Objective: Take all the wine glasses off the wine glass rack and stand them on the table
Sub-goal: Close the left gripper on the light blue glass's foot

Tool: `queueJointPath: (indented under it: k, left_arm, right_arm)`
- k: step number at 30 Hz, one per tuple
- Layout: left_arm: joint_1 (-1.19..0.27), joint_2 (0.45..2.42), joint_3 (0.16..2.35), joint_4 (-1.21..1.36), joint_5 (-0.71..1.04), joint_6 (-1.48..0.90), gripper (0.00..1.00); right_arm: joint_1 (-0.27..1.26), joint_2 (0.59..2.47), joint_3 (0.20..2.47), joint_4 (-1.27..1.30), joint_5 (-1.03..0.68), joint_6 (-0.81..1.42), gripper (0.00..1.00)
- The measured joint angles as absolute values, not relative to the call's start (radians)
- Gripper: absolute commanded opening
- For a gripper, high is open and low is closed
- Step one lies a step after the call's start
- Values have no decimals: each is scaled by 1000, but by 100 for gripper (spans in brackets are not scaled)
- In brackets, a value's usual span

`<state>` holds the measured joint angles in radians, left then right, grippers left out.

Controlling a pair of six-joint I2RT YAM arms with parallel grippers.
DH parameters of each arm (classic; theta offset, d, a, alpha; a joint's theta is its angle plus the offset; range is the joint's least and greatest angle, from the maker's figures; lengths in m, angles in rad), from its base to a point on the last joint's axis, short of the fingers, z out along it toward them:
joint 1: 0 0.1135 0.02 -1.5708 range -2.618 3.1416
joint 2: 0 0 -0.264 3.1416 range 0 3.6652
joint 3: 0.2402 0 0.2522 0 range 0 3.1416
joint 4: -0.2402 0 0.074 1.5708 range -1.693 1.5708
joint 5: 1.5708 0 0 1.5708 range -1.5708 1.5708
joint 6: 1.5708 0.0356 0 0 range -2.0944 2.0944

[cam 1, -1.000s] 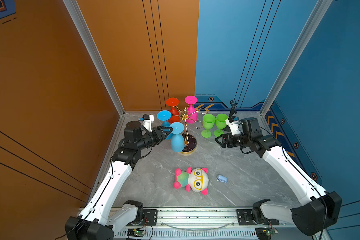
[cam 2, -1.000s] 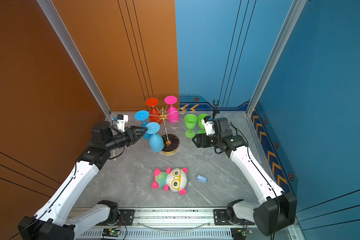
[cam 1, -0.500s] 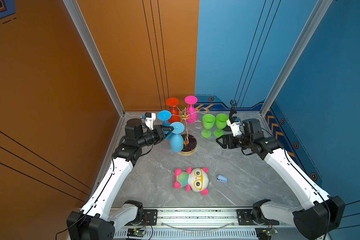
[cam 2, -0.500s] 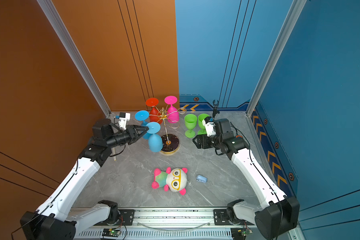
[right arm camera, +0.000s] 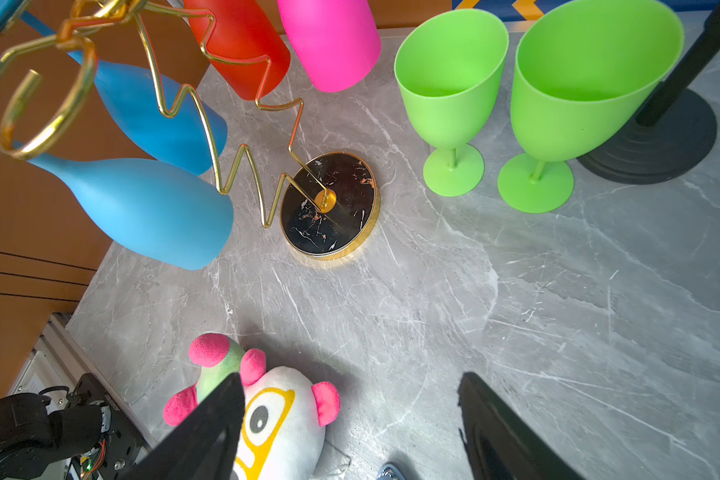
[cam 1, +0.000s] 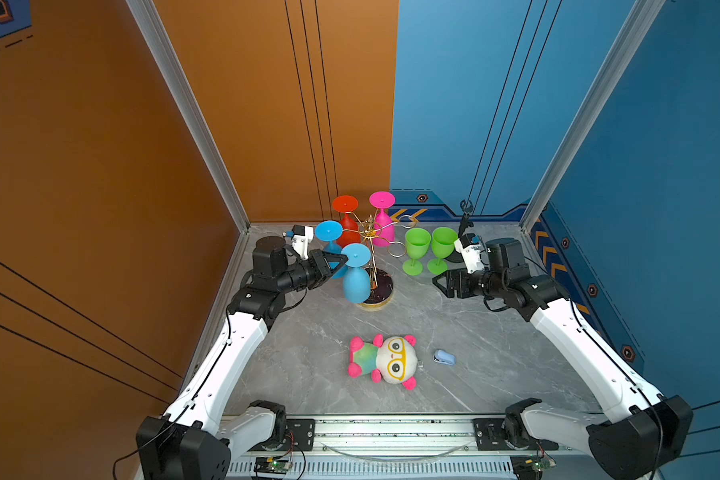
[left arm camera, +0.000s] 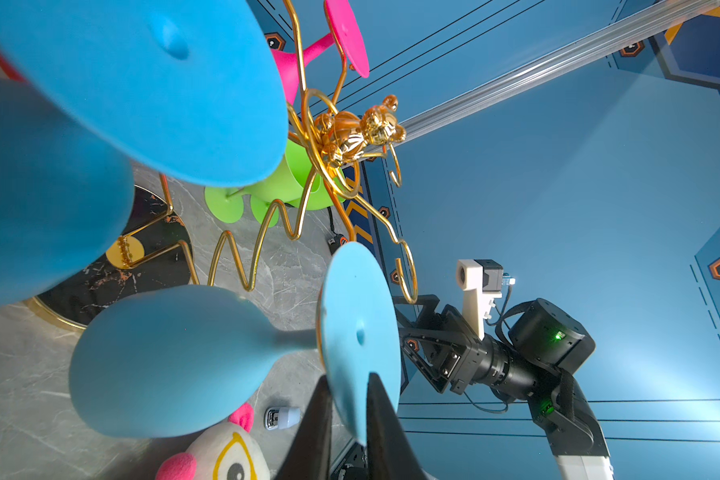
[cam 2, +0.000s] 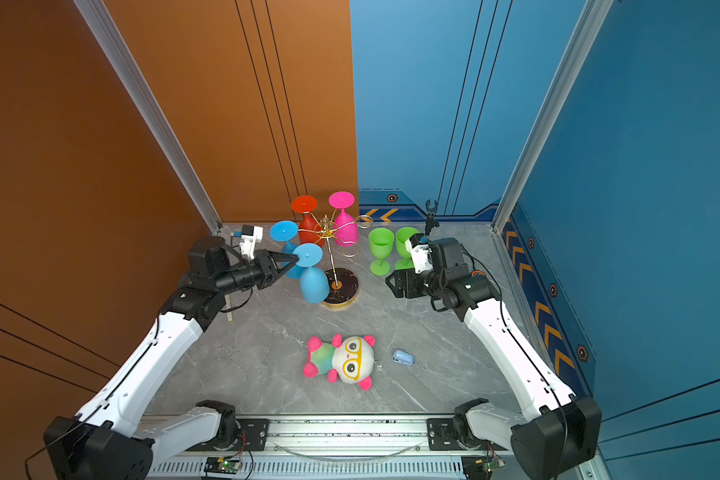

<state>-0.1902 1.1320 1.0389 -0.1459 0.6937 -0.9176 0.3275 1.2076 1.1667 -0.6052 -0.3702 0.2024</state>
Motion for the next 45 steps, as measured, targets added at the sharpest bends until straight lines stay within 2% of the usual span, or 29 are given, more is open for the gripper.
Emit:
queueJointPath:
  k: [4, 11, 15, 20, 25, 32, 45]
  left_arm:
    - [-190, 1141, 1039, -146, 693, -922, 27]
    - [-190, 1148, 1040, -146, 693, -925, 28]
    - [-190, 1158, 1040, -145, 694, -925, 24]
    - [-190, 1163, 1042, -134, 698, -934, 13]
    - [-190, 1163, 1044, -120, 701, -941, 9]
    - [-189, 1147, 1050, -117, 702, -944, 3]
    - [-188, 1145, 1050, -72, 735, -1031, 0]
  right_arm:
    - [327, 1204, 1161, -605, -370, 202, 82]
    - [327, 1201, 1150, -605, -370, 202, 82]
    - [327, 1196, 1147, -605, -370, 202, 82]
    - [327, 1186, 1143, -604, -366, 203, 82]
    - [327, 1178, 1139, -604, -365, 205, 82]
    - [327, 1178, 1137, -604, -363, 210, 82]
    - [327, 1171, 1130, -604, -363, 217, 82]
